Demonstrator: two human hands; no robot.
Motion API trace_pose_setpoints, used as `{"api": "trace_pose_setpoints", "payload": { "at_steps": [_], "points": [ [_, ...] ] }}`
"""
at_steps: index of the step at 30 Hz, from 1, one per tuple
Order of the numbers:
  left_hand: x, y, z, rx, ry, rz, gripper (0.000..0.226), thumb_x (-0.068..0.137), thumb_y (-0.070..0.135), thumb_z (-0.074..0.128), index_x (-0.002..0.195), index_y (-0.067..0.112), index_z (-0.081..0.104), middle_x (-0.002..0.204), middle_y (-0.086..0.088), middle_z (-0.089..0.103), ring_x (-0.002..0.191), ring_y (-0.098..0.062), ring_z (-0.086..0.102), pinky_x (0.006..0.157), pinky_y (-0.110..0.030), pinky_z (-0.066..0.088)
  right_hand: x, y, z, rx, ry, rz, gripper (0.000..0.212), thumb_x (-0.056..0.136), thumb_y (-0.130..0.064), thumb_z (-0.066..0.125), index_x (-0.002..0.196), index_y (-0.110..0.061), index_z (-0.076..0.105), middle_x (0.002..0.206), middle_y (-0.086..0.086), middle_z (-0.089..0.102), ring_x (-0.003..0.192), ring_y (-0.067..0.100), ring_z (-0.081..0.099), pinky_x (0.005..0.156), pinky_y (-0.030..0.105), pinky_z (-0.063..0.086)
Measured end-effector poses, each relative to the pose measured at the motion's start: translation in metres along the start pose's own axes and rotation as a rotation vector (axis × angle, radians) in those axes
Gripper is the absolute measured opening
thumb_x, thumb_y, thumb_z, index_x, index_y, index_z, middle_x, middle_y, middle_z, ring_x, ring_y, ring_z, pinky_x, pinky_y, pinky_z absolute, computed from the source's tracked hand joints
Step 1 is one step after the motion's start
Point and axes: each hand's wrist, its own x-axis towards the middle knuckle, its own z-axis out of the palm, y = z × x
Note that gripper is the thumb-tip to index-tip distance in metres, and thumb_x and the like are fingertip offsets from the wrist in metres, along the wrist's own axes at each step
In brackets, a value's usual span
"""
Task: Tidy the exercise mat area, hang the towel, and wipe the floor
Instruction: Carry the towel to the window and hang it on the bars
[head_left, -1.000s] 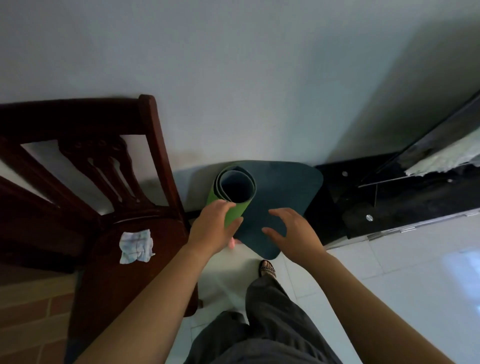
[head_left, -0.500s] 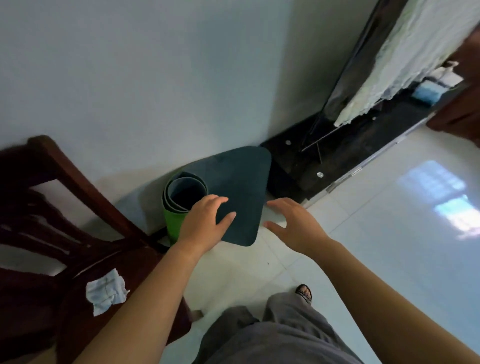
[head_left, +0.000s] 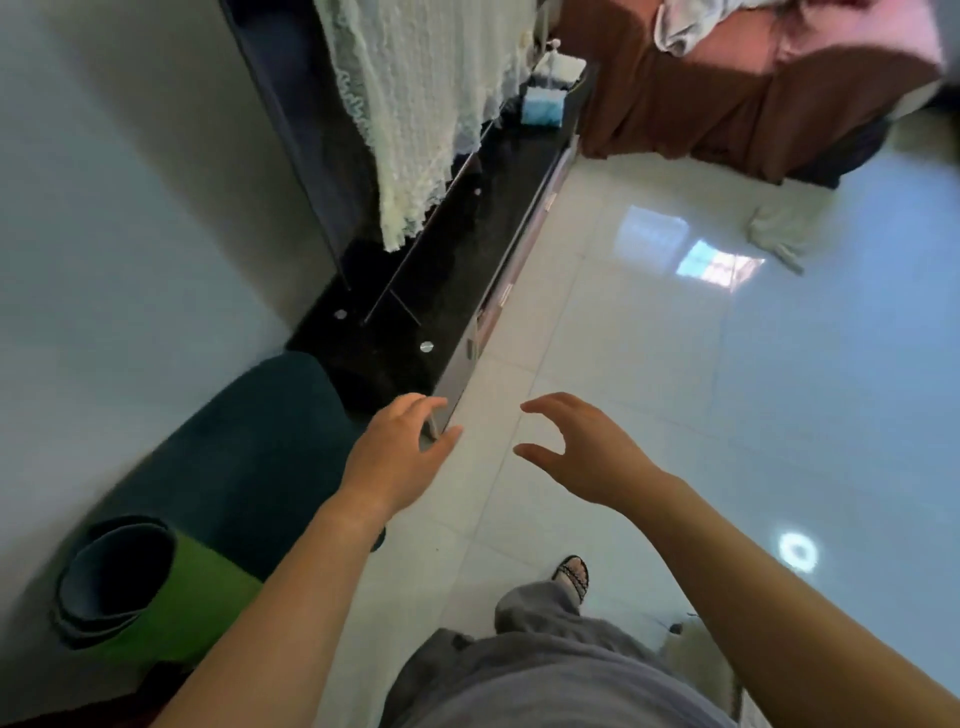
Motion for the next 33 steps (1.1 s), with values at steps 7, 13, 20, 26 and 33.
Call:
{"api": "trace_pose_setpoints", "payload": {
  "at_steps": [7, 13, 20, 26, 33],
  "points": [
    [0.125, 0.149, 0.069, 0.032, -0.125, 0.227, 0.045, 0.091, 0.043, 0.051, 0.129, 0.022, 0.05, 0.136, 0.003, 0.048, 0.126, -0.016, 0.042, 0.106, -0.033, 0.034, -0.001, 0.144, -0.093, 0.069, 0.123, 0.199, 0.052, 0.088, -0.047, 0.055, 0.134, -0.026, 0.044, 0.139, -0.008, 0.045, 0.123, 0.013, 0.046, 0.1, 0.03, 0.041],
    [0.193, 0.249, 0.111, 0.069, -0.218, 0.376, 0.046, 0.091, 0.049, 0.046, 0.131, 0.026, 0.046, 0.137, 0.006, 0.047, 0.126, -0.012, 0.043, 0.103, -0.033, 0.038, -0.006, 0.23, -0.151, 0.121, 0.223, 0.333, 0.05, 0.089, -0.046, 0.055, 0.134, -0.027, 0.043, 0.139, -0.01, 0.044, 0.124, 0.01, 0.044, 0.099, 0.026, 0.038],
    [0.275, 0.291, 0.124, 0.132, -0.252, 0.445, 0.046, 0.091, 0.05, 0.046, 0.13, 0.025, 0.048, 0.135, 0.006, 0.048, 0.124, -0.013, 0.045, 0.101, -0.031, 0.039, 0.039, 0.285, -0.187, 0.201, 0.276, 0.402, 0.05, 0.089, -0.045, 0.056, 0.133, -0.026, 0.045, 0.137, -0.009, 0.047, 0.121, 0.011, 0.047, 0.096, 0.024, 0.038],
    [0.369, 0.316, 0.122, 0.146, -0.262, 0.464, 0.047, 0.091, 0.052, 0.044, 0.131, 0.028, 0.046, 0.137, 0.007, 0.047, 0.126, -0.013, 0.043, 0.1, -0.03, 0.037, 0.107, 0.318, -0.238, 0.217, 0.279, 0.432, 0.049, 0.088, -0.046, 0.057, 0.132, -0.027, 0.046, 0.137, -0.01, 0.047, 0.121, 0.009, 0.047, 0.094, 0.023, 0.038],
    [0.478, 0.377, 0.12, 0.139, -0.33, 0.562, 0.046, 0.09, 0.051, 0.045, 0.13, 0.028, 0.048, 0.136, 0.008, 0.049, 0.125, -0.011, 0.044, 0.101, -0.031, 0.039, 0.163, 0.363, -0.307, 0.23, 0.323, 0.518, 0.047, 0.087, -0.046, 0.057, 0.13, -0.027, 0.048, 0.133, -0.011, 0.05, 0.118, 0.008, 0.048, 0.097, 0.024, 0.039]
  ]
}}
